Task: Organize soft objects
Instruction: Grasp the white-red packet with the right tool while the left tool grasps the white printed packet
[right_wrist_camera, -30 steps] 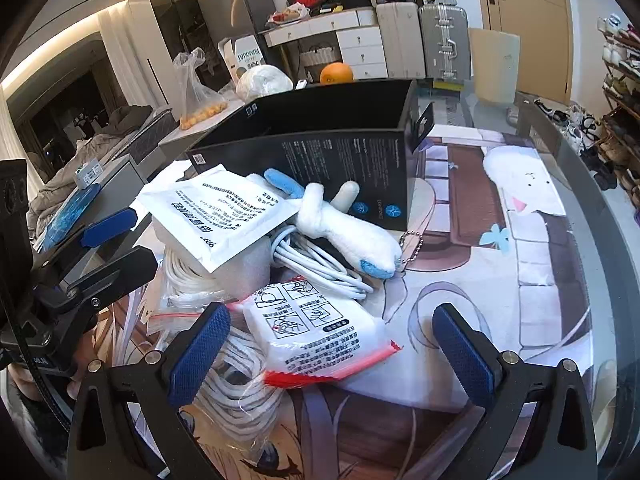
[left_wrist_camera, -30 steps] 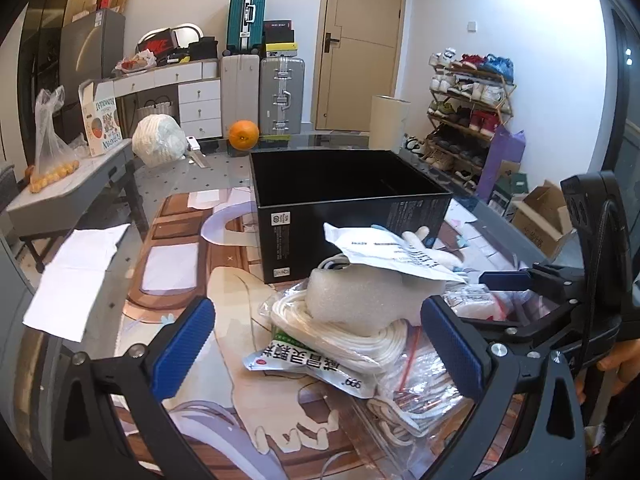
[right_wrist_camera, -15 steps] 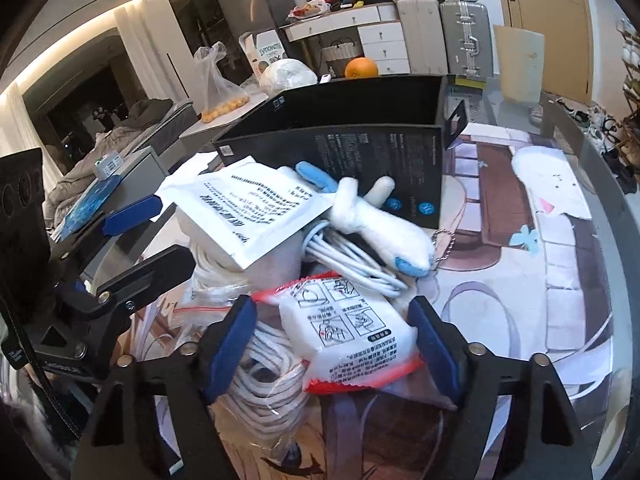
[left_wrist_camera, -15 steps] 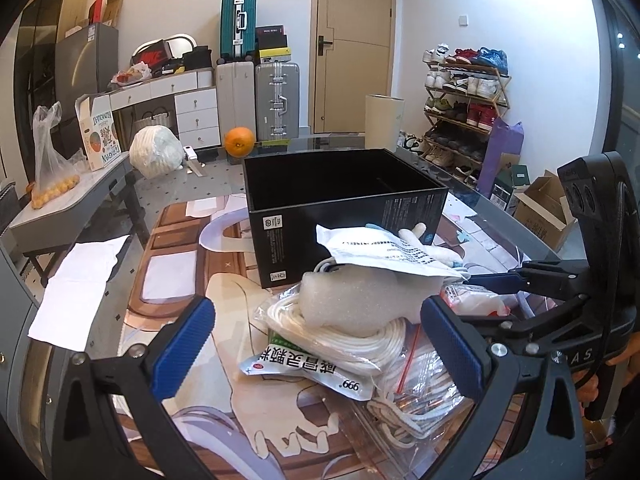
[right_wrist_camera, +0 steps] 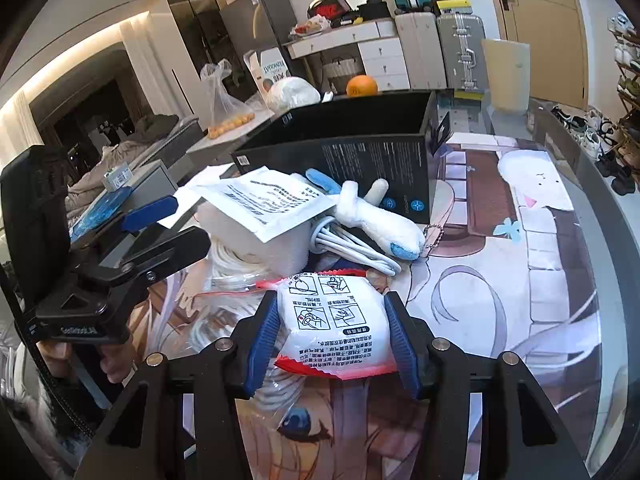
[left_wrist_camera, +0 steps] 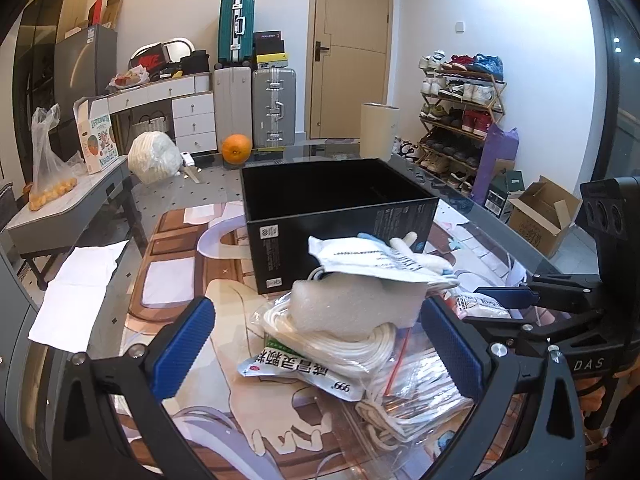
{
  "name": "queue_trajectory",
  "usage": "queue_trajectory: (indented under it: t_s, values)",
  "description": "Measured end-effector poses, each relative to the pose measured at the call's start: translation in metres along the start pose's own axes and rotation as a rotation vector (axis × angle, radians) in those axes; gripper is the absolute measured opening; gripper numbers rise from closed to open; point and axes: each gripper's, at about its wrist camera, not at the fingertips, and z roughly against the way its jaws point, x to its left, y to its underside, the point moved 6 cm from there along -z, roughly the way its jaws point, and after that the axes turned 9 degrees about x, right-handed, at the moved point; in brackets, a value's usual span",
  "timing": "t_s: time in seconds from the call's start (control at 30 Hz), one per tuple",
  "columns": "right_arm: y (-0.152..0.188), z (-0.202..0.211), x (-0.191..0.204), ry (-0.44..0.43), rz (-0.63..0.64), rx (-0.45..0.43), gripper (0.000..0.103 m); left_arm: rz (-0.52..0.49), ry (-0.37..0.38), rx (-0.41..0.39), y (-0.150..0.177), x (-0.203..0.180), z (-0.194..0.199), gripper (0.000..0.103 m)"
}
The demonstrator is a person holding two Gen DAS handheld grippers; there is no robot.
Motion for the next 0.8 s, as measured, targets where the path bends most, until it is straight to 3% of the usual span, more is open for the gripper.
queue_trajectory:
  t_s: [0.47,0.73,0.8]
  values:
    - [0.010,0.033,-0.013,0.050,-0.022,-0.082,0.053,-0.112,0.023,0.038,-0.018,-0.042,-0.020,0.103]
    - [0.012,0.036,-0.024,0.060,-0.040,-0.084,0.053,-0.149,-0.061,0.093,-0.023,-0.050,-0.044,0.103]
    - [0.013,0.036,-0.024,0.060,-0.039,-0.083,0.053,-0.138,-0.053,0.093,-0.024,-0.048,-0.047,0.098]
